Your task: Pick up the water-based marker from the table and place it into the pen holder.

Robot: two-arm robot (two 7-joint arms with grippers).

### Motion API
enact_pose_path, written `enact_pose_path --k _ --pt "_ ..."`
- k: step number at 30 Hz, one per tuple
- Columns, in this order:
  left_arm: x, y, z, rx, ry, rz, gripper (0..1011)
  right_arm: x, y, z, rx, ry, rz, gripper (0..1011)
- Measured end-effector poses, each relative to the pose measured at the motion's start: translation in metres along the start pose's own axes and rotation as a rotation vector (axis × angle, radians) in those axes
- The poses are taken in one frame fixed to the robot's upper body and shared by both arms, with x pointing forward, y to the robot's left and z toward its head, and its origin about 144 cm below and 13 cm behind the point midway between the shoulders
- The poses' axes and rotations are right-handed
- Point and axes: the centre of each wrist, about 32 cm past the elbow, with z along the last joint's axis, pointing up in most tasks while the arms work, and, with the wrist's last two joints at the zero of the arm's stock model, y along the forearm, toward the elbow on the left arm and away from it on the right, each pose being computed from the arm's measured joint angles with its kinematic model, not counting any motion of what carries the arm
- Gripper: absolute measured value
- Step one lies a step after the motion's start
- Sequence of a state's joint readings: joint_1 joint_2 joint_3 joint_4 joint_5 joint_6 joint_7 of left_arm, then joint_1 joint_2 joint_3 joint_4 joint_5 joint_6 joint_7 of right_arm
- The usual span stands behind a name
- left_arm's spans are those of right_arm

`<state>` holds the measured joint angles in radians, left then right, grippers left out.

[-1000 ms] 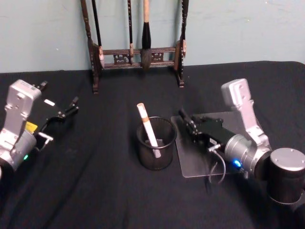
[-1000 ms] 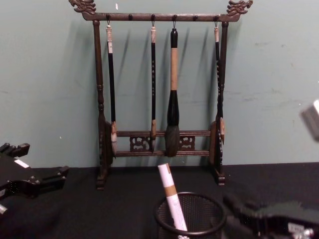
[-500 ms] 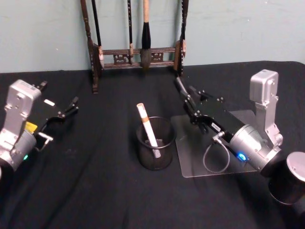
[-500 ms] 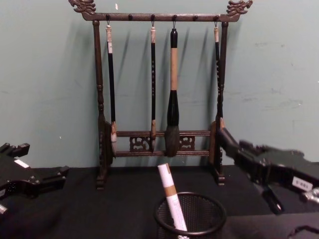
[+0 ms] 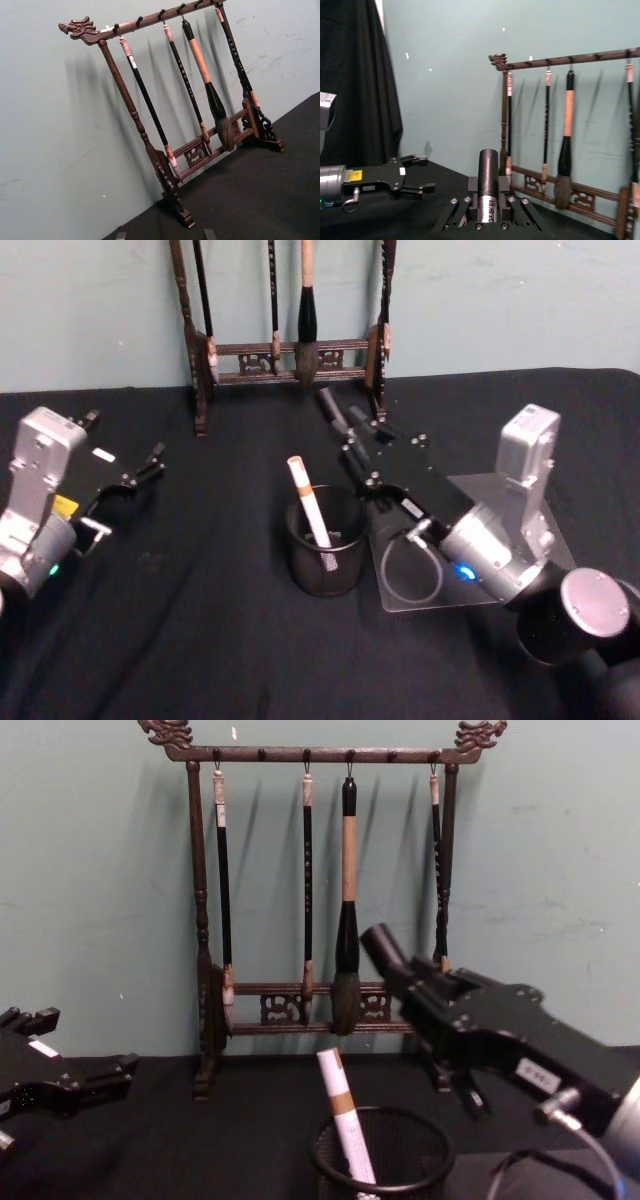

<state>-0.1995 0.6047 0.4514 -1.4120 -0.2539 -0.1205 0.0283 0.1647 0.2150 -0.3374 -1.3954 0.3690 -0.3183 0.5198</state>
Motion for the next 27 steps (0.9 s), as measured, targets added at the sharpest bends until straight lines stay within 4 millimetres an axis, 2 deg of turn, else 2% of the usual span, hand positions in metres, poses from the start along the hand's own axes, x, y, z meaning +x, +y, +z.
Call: enact_pose_path --k 11,27 --pt "0.0 0.0 0.0 0.0 0.0 0.0 1001 -0.005 0.009 -0.015 -0.023 0.025 0.043 239" --pt "0.0 0.0 0.0 0.0 0.0 0.0 1001 -0.009 0.018 -0.025 -0.046 0.039 0.064 238"
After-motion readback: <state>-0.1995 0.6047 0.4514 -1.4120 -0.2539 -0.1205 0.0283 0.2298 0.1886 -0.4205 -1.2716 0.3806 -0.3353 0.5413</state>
